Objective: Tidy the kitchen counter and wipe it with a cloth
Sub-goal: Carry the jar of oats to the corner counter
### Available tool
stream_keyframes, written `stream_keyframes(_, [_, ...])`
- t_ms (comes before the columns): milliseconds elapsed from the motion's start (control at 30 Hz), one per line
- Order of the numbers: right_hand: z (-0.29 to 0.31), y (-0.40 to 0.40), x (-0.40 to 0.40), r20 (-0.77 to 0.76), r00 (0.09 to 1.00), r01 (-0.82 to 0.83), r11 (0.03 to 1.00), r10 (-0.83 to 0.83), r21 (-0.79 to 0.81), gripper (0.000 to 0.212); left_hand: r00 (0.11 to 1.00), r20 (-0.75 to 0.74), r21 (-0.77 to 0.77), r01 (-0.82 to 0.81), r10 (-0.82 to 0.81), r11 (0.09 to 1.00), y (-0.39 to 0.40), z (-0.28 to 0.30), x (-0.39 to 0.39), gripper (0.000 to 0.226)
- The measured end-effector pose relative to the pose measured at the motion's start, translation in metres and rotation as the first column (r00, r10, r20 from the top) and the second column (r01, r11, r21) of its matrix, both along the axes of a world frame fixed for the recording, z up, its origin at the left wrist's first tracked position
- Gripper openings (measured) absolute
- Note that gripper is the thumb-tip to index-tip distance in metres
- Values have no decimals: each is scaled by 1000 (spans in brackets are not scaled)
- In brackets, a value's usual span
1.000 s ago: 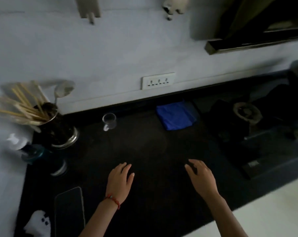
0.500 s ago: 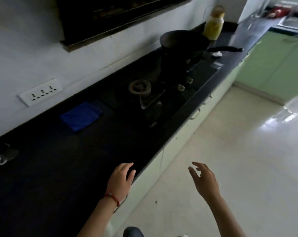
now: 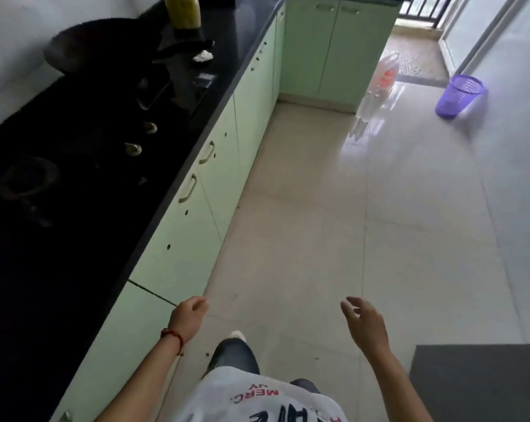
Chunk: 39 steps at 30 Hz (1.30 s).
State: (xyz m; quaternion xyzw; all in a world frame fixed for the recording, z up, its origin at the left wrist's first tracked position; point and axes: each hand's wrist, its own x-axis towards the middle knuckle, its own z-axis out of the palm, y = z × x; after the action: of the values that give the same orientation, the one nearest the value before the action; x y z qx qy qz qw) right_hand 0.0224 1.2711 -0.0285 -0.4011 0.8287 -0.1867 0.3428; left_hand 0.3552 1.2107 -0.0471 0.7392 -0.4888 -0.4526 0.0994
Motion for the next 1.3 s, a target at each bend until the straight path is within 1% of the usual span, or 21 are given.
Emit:
stream_keyframes(67, [-7,-9,-17,16,999,51,998,-51,28,34,1000,7,34,-2,2,999,-17,-11,-10,25])
stream_keyframes(167, [-13,-41,-38,37,995,93,994,-95,56,35,1000,0,81,9,-10,997,-48,-23,-25,12])
stream_keyframes(267, [-13,-94,-60,55,989,131,990,-134,59,34,1000,4,116,-12,11,993,-90,-35,-37,18])
stream_keyframes(333, [-10,-133,-77,65,985,154,986,-158,60,33,999,-8,140,-46,48,989,-124,-40,-45,17])
stream_keyframes(400, [-4,-175,-96,65,980,184,981,-188,61,33,996,-26,169,-84,89,982,-165,-42,-56,18])
stream_keyframes(467, [3,-216,-115,61,975,209,976,-212,59,33,995,-35,177,-84,91,981,-214,-40,-71,19])
stream_keyframes(567, [10,-272,-141,49,970,234,971,-236,44,33,998,-53,151,-33,42,988,-294,-33,-108,21])
stream_keyframes(733, [9,-334,-173,79,954,285,957,-289,55,31,988,-86,67,133,-127,989,-421,-7,-191,26])
stream_keyframes(800, [4,-354,-187,87,942,320,945,-325,67,30,981,-114,22,159,-155,987,-465,3,-221,22])
stream_keyframes(900, [-5,-390,-212,104,923,364,928,-371,77,29,979,-135,-44,150,-154,988,-525,9,-258,17])
stream_keyframes(1000, [-16,-440,-245,110,926,353,932,-361,84,29,981,-156,-64,107,-116,992,-575,3,-287,16])
stream_keyframes(1067, [-21,-480,-267,117,935,325,941,-334,93,29,985,-149,-51,77,-84,996,-600,-3,-302,17])
stream_keyframes(1167, [-19,-544,-298,119,956,253,960,-267,123,30,992,-127,1,6,-6,1000,-627,-9,-314,23])
stream_keyframes(1300, [-6,-646,-329,115,983,128,986,-140,102,29,990,-101,39,-99,103,994,-661,-8,-324,27])
